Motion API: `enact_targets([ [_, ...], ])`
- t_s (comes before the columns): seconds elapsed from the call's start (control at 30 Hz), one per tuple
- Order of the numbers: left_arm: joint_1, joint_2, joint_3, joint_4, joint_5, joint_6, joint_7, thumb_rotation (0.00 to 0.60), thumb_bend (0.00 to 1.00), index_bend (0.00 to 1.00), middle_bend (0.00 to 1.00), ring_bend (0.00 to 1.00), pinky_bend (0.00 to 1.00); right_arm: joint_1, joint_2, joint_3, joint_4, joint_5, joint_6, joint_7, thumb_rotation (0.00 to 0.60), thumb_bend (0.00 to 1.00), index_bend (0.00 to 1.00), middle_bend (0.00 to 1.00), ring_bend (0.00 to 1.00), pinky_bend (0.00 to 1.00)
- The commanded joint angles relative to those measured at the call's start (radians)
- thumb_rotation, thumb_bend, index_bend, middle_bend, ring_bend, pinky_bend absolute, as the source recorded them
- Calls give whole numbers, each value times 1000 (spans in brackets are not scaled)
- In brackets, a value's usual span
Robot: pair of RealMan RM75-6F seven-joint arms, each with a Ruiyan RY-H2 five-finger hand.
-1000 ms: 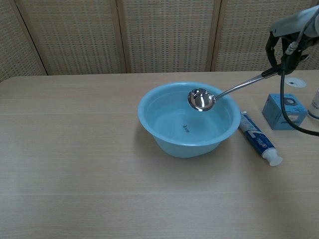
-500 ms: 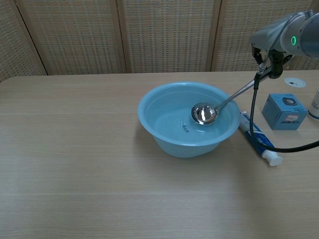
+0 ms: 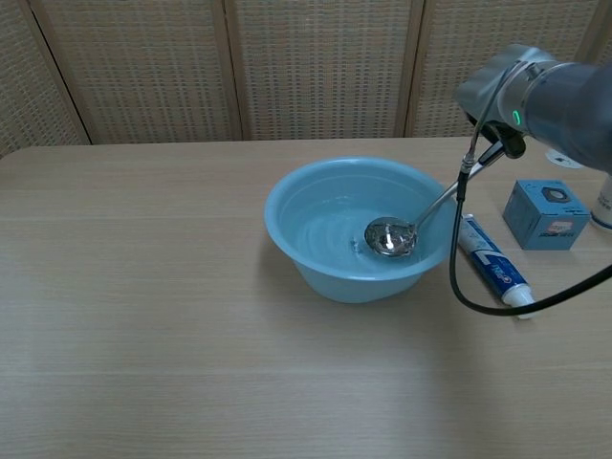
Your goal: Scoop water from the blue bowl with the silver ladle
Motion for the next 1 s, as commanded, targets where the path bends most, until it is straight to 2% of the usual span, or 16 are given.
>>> enact_targets([
  [0.03,-2,2,-1,2,-1,-2,-4,600,0,0,0,0,0,2,-40,-3,25,-16,27,-48,600,825,751,1000,1000,1000],
  [0.3,-4,2,-1,8,-2,-6,-9,600,0,0,0,0,0,-7,-101,8,58,-30,42,-130,600,824,751,1000,1000,1000],
  [0.53,-5,3,-3,13,-7,-8,-14,600,0,0,0,0,0,-23,-121,66,71,2,24,-153,600,827,752,1000,1000,1000],
  [0.63,-6,3,-3,16,-11,-14,-17,600,0,0,0,0,0,-37,-113,123,56,54,-1,-136,600,828,752,1000,1000,1000],
  [0.67,-6,2,-3,18,-15,-16,-18,600,0,0,0,0,0,-50,-99,182,37,106,-23,-105,600,828,753,1000,1000,1000],
  [0.7,-7,2,-4,20,-17,-19,-19,600,0,0,0,0,0,-58,-79,219,18,137,-45,-91,600,829,753,1000,1000,1000],
  [1.0,-6,4,-2,18,-13,-16,-24,600,0,0,0,0,0,-112,69,349,-97,271,-155,-17,600,837,754,1000,1000,1000],
])
